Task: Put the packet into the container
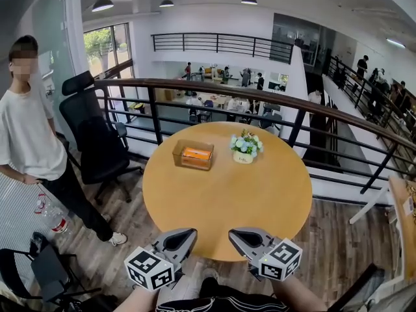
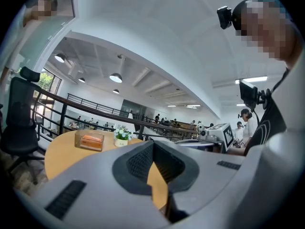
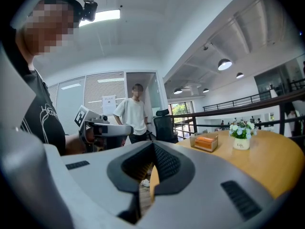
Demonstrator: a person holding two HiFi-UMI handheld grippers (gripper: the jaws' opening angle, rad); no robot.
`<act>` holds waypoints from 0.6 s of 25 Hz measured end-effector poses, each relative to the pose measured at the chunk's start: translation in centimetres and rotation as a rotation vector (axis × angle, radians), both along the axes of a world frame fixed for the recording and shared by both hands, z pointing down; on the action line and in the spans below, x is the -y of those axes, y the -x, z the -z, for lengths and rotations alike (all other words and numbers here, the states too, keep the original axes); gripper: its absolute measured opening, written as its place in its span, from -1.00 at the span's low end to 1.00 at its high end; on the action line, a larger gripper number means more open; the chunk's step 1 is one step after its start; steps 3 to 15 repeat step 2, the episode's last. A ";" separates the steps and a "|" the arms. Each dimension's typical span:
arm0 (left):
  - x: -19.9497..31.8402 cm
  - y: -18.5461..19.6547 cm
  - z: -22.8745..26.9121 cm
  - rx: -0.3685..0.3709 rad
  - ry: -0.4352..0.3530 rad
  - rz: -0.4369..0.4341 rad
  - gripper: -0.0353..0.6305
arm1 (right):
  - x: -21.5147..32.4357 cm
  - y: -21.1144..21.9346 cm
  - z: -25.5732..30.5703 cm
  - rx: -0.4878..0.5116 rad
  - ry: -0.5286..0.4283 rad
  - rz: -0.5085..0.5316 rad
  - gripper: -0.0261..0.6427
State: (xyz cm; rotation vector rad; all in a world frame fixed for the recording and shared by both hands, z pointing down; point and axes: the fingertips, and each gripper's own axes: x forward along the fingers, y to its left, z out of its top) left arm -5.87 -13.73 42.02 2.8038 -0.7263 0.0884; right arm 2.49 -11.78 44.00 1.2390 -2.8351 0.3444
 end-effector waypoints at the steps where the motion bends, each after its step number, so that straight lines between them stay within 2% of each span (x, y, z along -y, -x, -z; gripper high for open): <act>1: 0.1 0.0 0.0 0.000 -0.001 0.000 -0.88 | 0.0 0.0 0.0 0.000 0.000 0.001 -0.91; 15: 0.1 -0.1 0.0 0.000 -0.002 0.001 -0.88 | 0.0 -0.1 -0.1 0.000 0.000 0.002 -0.91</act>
